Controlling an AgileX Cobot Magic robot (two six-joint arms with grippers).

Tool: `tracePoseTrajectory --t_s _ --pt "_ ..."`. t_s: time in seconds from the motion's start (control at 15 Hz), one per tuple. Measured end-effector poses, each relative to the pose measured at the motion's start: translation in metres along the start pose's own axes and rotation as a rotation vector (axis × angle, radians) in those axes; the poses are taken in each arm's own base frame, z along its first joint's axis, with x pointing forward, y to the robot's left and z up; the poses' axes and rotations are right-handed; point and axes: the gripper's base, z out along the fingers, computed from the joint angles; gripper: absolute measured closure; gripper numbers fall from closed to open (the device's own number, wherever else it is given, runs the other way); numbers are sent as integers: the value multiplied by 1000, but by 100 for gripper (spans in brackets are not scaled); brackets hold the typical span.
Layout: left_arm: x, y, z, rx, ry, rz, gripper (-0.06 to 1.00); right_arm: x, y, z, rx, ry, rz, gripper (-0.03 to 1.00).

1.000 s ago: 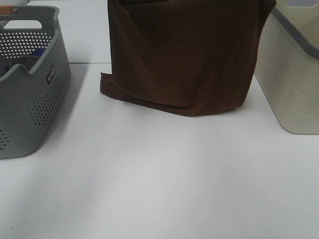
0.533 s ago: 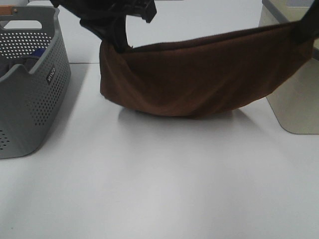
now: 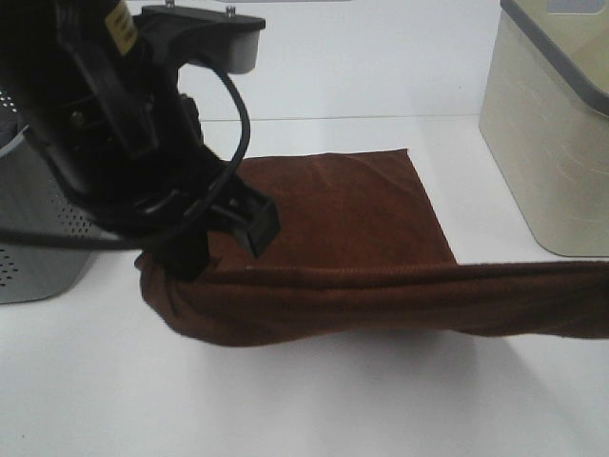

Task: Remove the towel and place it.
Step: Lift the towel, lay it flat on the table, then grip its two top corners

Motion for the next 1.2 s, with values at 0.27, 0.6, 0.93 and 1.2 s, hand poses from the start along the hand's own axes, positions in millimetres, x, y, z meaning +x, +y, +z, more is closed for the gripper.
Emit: tracePoseTrajectory --t_s 0.27,0.6,0.93,1.2 --pt "39 -24 13 1 67 9 94 39 0 3 -7 -37 10 97" --pt "50 -31 23 -3 99 -5 93 48 0 6 -10 -44 10 96" --pt "57 -25 25 -56 160 7 28 48 -6 6 45 -41 67 24" --pt "53 -23 25 -74 127 20 21 48 -6 6 45 -41 67 13"
